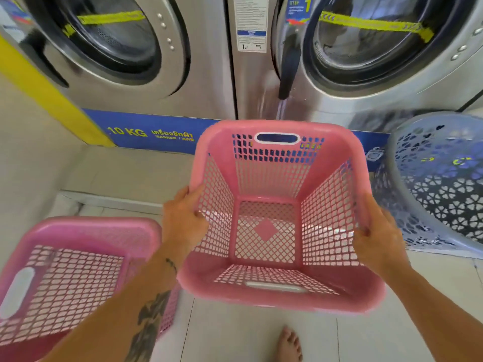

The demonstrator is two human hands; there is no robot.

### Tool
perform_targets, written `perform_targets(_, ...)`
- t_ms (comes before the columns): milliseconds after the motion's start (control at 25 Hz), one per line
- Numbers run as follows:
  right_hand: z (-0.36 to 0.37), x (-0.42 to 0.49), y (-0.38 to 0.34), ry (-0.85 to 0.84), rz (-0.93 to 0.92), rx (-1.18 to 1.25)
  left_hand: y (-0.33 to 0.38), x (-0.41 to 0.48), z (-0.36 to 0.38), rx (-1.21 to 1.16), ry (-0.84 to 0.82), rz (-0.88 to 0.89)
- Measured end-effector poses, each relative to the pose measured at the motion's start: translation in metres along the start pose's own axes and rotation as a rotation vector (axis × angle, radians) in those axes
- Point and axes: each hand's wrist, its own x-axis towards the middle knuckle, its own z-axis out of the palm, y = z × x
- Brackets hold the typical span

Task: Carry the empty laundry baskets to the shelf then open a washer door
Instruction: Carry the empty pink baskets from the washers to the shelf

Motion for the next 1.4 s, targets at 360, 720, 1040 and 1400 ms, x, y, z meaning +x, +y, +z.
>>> perform_targets(360, 0.019, -0.167, 0.010, 0.101, 0.213, -0.069, -0.056, -0.136, -0.037, 0.000, -0.140, 0.081)
perform_targets(720, 0.084, -0.234, 0.030, 0.135, 0.202, -0.017, -0.114, -0.176, -0.017, 0.116, -0.178, 0.091)
perform_targets(1040, 0.135, -0.192, 0.070, 0.020, 0.071, -0.032, -0.134, -0.159, 0.049, 0.277, -0.210, -0.025)
perform_targets(1400, 0.135, -0.173, 0.085, -0.276, 0.011, -0.074, -0.123, -0.161, 0.046, 0.178, -0.388, -0.330)
